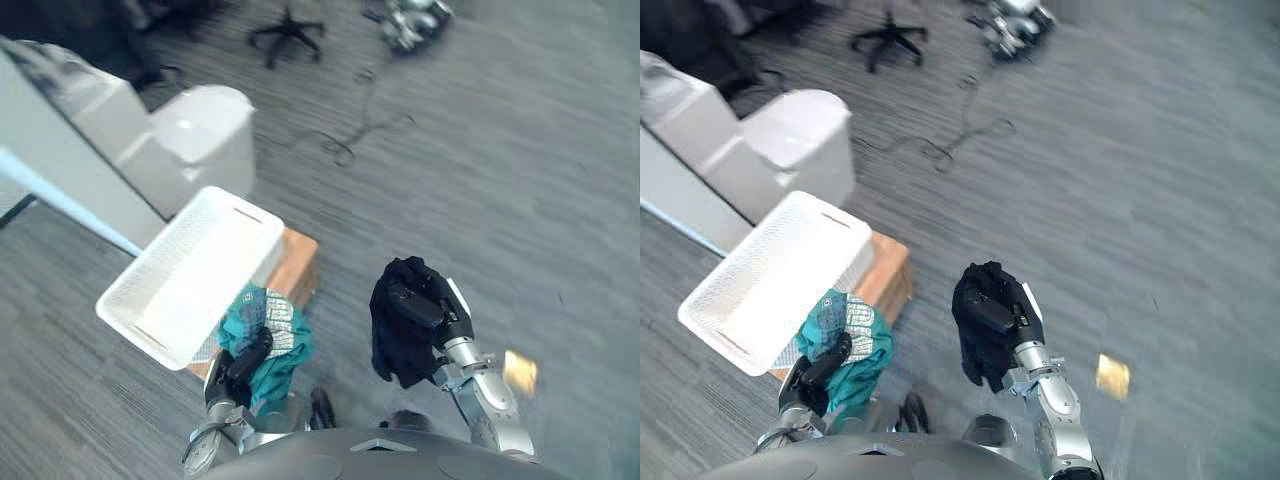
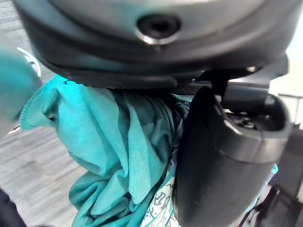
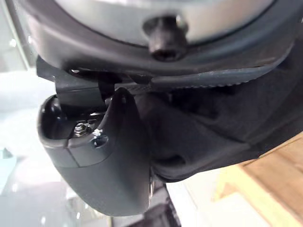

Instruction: Tidy up the quilt and then pick up the clothes from the bed and put them into the laundry hamper

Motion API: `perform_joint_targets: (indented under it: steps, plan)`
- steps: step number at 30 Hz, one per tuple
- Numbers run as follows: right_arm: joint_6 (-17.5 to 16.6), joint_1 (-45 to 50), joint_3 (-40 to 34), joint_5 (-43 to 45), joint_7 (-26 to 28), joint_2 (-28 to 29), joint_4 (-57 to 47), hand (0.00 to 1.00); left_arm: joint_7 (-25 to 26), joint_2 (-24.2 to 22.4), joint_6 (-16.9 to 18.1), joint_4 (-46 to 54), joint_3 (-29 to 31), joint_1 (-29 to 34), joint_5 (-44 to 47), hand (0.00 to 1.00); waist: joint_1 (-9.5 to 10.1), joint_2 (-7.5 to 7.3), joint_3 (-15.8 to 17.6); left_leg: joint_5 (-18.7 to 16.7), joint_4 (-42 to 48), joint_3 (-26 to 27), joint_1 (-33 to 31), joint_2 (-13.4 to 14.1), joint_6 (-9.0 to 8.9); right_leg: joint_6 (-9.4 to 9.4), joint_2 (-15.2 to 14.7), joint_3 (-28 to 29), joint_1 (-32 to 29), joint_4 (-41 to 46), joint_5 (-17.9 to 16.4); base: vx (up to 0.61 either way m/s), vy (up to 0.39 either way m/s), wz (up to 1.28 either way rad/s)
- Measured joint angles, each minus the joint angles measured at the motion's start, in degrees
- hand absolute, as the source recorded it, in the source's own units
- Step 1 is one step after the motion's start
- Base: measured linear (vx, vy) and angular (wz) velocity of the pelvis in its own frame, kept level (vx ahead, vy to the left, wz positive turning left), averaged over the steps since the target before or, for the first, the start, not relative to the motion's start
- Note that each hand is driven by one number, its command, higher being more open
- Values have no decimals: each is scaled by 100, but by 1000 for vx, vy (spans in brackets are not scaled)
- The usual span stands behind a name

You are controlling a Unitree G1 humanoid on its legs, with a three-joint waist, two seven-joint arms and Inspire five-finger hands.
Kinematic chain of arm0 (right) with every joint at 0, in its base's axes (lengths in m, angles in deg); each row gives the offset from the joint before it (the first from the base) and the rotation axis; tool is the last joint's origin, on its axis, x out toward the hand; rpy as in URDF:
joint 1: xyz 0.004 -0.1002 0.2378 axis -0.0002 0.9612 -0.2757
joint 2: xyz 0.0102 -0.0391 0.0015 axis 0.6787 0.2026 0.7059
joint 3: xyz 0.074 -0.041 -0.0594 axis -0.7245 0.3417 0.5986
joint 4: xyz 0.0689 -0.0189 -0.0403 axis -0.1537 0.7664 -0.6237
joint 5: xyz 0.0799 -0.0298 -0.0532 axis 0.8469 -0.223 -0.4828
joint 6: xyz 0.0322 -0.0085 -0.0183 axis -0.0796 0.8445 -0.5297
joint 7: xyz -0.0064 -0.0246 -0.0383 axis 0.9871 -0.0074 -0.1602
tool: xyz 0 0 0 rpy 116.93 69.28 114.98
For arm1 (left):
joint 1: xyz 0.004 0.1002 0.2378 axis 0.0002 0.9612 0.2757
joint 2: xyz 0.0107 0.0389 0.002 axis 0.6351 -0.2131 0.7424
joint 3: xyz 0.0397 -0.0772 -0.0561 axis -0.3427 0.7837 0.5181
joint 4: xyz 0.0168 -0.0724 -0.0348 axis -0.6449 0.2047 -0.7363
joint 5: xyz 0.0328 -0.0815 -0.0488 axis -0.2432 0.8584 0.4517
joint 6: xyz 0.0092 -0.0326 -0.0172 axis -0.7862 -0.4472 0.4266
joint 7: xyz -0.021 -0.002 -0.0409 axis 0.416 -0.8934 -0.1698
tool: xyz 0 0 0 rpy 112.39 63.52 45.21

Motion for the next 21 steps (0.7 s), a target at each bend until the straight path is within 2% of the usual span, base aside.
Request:
perform_joint_targets:
  steps: [1, 2, 3, 4, 5, 6, 7, 9, 11, 12, 14, 17, 21]
  plan:
    - [-49, 7, 31, 9, -11, 23, -73, 0, 0, 77, 14, 21, 6, -33, 2, 0, -64, 8, 0, 27, -73, -262, 86, 30, -44, -25, 97, 237, -242, -146, -13, 354, -429, 237]
    - [-157, 37, 104, 54, -46, 38, -301, 0, -34, 189, 54, 53, 16, -120, -4, 0, -172, 3, -11, 71, -151, -800, 145, 77, -156, 108, 269, 893, -753, -569, 64, 321, -459, 249]
    - [-273, 87, 119, 135, -75, 35, -595, 0, -60, 302, 54, 130, 59, -174, -11, 0, -231, -122, -36, 5, -116, -1224, 178, 101, -444, 417, 315, 1647, -975, -1496, 381, 316, -471, 240]
    - [-331, 120, 119, 199, -85, 37, -745, 0, -65, 393, 56, 242, 69, -144, -33, 0, -212, -204, -21, -100, -64, -1396, 226, 28, -661, 488, 237, 1897, -971, -2161, 889, 324, -506, 200]
    - [-436, 118, 211, 243, -84, 173, -993, 0, -105, 593, 82, 491, 200, 0, -165, 0, -125, -588, 72, -362, 203, -1630, 272, -130, -900, 1062, -61, 2270, -993, -2789, 2247, 282, -546, 143]
    - [-480, -28, 214, 404, -93, 59, -995, 0, -67, 415, 17, 349, 245, -41, -214, 0, -7, -318, 23, -452, 480, -1564, 176, 233, -1040, 918, 82, 1912, -782, -2744, 2176, 317, -567, 130]
    - [-479, -63, 226, 424, -124, -5, -1057, 0, -75, 365, 17, 361, 222, 9, -216, 0, -12, -240, -20, -435, 539, -1378, 105, 360, -1075, 894, 106, 1705, -631, -2960, 2163, 261, -478, 140]
    - [-478, -161, 91, 422, -430, -153, -1273, 0, -260, 197, 12, 359, 65, -49, -311, 0, -52, -47, -39, -215, 355, -331, -31, 772, -1110, 764, 71, 828, -99, -3590, 2252, 175, -267, 169]
    - [-411, -216, -54, 420, -668, -109, -1329, 0, -437, 58, 12, 406, 7, -77, -544, 0, -10, -24, -46, 37, -135, 230, 119, 799, -1162, 715, -24, 375, 98, -3734, 2222, 89, -137, 134]
    - [-332, -265, -118, 420, -736, -108, -1336, 0, -494, 7, 12, 475, -28, -89, -686, 0, 48, -61, -25, 192, -351, 272, 186, 731, -1170, 709, -82, 289, 142, -3741, 2218, 55, -49, 94]
    - [-221, -268, -165, 393, -802, 4, -1370, 0, -667, -2, 3, 618, -109, 13, -832, 0, 160, -92, -21, 363, -672, 194, 298, 599, -1148, 706, -166, 134, 317, -3898, 2212, 51, -8, 57]
    - [-108, -212, -144, 342, -1002, 315, -1386, 0, -812, 5, -103, 777, -97, 20, -902, 0, 98, -114, -30, 547, -950, -65, 382, 427, -1126, 710, -285, -66, 509, -4033, 2214, 43, 37, 52]
    - [10, -212, -142, 54, -1354, 490, -1386, 0, -961, 62, -106, 1031, -188, 10, -1096, 0, 101, -174, -75, 684, -1190, -115, 386, 313, -1124, 720, -412, -229, 550, -4034, 2220, 21, 60, 31]
